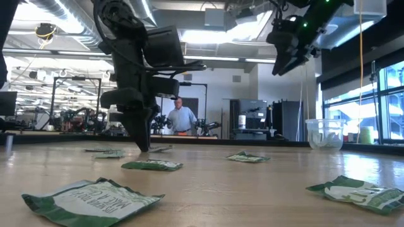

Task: Pick and place Stevia / Truvia into bins
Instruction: Put the light green stevia packet into the transparent container

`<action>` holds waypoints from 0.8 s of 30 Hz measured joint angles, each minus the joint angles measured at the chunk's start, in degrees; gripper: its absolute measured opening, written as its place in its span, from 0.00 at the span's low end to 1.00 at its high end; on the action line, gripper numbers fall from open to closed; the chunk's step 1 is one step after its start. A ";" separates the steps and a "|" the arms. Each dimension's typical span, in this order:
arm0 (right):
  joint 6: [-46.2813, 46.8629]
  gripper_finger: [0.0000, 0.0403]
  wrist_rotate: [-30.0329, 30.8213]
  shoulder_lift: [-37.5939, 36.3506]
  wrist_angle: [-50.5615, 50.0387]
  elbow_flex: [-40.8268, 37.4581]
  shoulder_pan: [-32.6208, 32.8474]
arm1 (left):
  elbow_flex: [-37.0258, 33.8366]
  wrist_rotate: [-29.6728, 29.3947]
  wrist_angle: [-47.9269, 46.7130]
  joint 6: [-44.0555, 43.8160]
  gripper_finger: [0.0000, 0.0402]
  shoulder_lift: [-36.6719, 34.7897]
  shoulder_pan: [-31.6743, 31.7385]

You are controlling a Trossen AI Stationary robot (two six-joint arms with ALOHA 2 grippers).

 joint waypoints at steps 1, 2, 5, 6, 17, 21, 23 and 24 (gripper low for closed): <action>0.12 0.36 0.00 0.00 0.00 0.00 0.80 | 0.00 0.04 -0.02 0.00 0.05 0.02 0.00; 0.48 0.36 0.01 0.00 0.00 0.00 1.61 | 0.00 0.04 -0.02 0.00 0.04 0.02 -0.02; 1.36 0.36 0.09 -0.04 2.32 -0.90 4.55 | -0.02 0.04 -0.04 0.02 0.01 0.02 -0.02; 1.19 0.36 0.06 -0.04 3.75 -1.69 5.76 | -0.02 0.02 -0.07 0.02 0.01 0.02 -0.02; -1.69 0.36 -19.46 0.00 32.39 -16.16 15.52 | -0.46 -3.78 5.25 5.24 0.01 -2.61 -0.96; -7.83 0.36 -23.88 0.04 42.59 -20.30 17.07 | -0.35 -11.67 13.12 9.66 0.01 -4.09 -2.35; -7.95 0.36 -23.89 0.04 45.90 -21.71 17.19 | -0.35 -17.05 17.50 12.34 0.01 -4.34 -3.38; -7.97 0.36 -23.87 0.04 47.21 -22.16 17.17 | -0.35 -20.12 20.12 13.87 0.01 -4.37 -4.02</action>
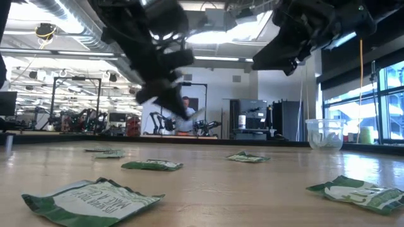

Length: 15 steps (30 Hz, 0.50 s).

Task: Pick and place Stevia / Truvia into bins
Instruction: Put the light green stevia packet into the transparent container

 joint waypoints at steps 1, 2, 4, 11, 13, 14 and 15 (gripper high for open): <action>-0.01 0.36 0.13 -0.02 1.15 -0.46 -0.04 | 0.00 -3.18 2.62 2.07 0.01 0.00 -0.69; -0.12 0.36 0.15 -0.02 1.97 -0.88 -0.04 | 0.02 -6.30 4.99 4.14 0.01 0.00 -1.48; -2.12 0.36 0.09 0.09 3.38 -1.60 -0.04 | 0.02 -12.43 10.47 8.29 0.01 0.00 -2.97; -11.11 0.36 3.01 2.69 8.91 -1.73 0.76 | 0.09 -24.85 26.60 17.46 0.01 0.00 -6.57; -12.67 0.36 5.99 3.83 11.65 -1.73 0.96 | 0.09 -26.25 27.41 18.37 0.01 0.00 -6.90; -13.20 0.36 7.57 4.47 13.12 -1.73 0.96 | 0.09 -27.04 27.61 18.70 0.01 0.00 -7.00; -13.38 0.36 8.92 5.13 14.54 -1.73 0.96 | 0.09 -28.09 28.03 18.76 0.01 0.00 -7.12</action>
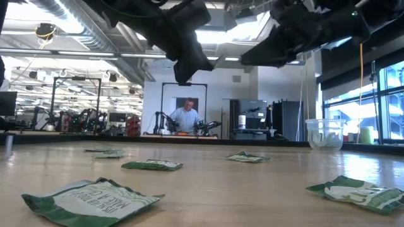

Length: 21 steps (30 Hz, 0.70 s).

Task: Pick and place Stevia / Truvia into bins
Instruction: Put the light green stevia packet into the transparent container

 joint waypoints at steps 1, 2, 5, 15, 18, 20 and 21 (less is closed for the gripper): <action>0.01 0.36 0.96 0.66 1.54 0.00 -0.02 | 0.02 -0.90 0.52 0.00 0.01 0.00 -0.17; 0.04 0.36 1.69 1.38 3.42 0.00 -0.03 | 0.02 -1.66 0.80 0.00 0.01 0.00 -0.23; 0.01 0.36 2.03 3.72 9.53 0.00 -0.03 | 0.04 -3.36 1.74 0.05 0.01 0.00 -0.23; 0.30 0.36 7.88 9.43 20.09 1.34 -0.22 | 0.09 -3.42 5.04 2.95 0.01 0.00 -0.30; 0.26 0.36 9.47 10.26 20.09 3.30 -0.22 | 0.09 -3.39 5.19 3.85 0.01 0.00 -0.54; 0.24 0.36 9.57 10.77 20.04 4.51 -0.20 | 0.09 -3.43 5.27 3.99 0.01 0.00 -0.62; 0.36 0.36 9.63 11.04 20.04 5.20 -0.22 | 0.10 -3.53 5.26 4.07 0.01 0.00 -0.65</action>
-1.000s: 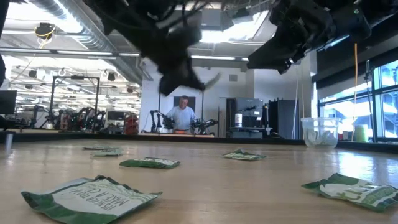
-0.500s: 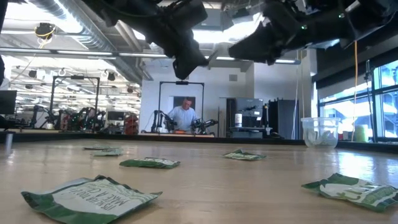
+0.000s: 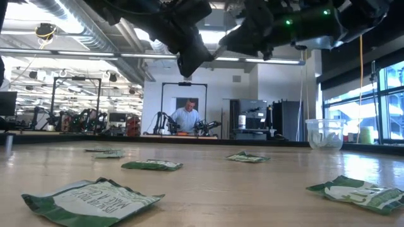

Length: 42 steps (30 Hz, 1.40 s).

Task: Pick and place Stevia / Truvia into bins
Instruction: Put the light green stevia packet into the transparent container

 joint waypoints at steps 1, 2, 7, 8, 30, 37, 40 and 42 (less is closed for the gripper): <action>0.22 0.36 0.05 0.24 -0.13 0.64 0.00 | -0.01 -0.41 -0.06 0.16 0.01 0.00 -0.02; 0.95 0.36 0.11 0.40 -0.75 1.27 0.00 | -0.01 -0.85 -0.08 0.55 0.00 0.00 -0.02; 4.40 0.32 3.48 0.46 -7.14 3.21 0.00 | 0.00 -2.82 -0.22 2.11 0.01 0.00 -0.81; 4.41 0.31 3.50 0.49 -7.30 3.22 0.00 | -0.01 -2.97 -0.20 2.75 0.01 0.00 -1.03; 1.96 0.02 3.53 -0.27 -8.46 3.30 0.00 | -0.02 -3.04 -0.56 0.58 0.20 -0.24 -1.20; 4.85 0.01 10.58 -10.06 -25.51 3.30 -1.17 | -0.02 5.42 -14.44 -14.91 0.27 -5.37 -0.28; 11.51 0.01 12.63 -16.91 -39.39 3.88 -3.79 | -0.01 16.75 -24.79 -25.82 0.26 -8.92 1.59; 17.73 0.01 13.31 -20.91 -52.11 5.90 -6.66 | 0.00 24.74 -30.19 -31.81 0.25 -10.73 3.17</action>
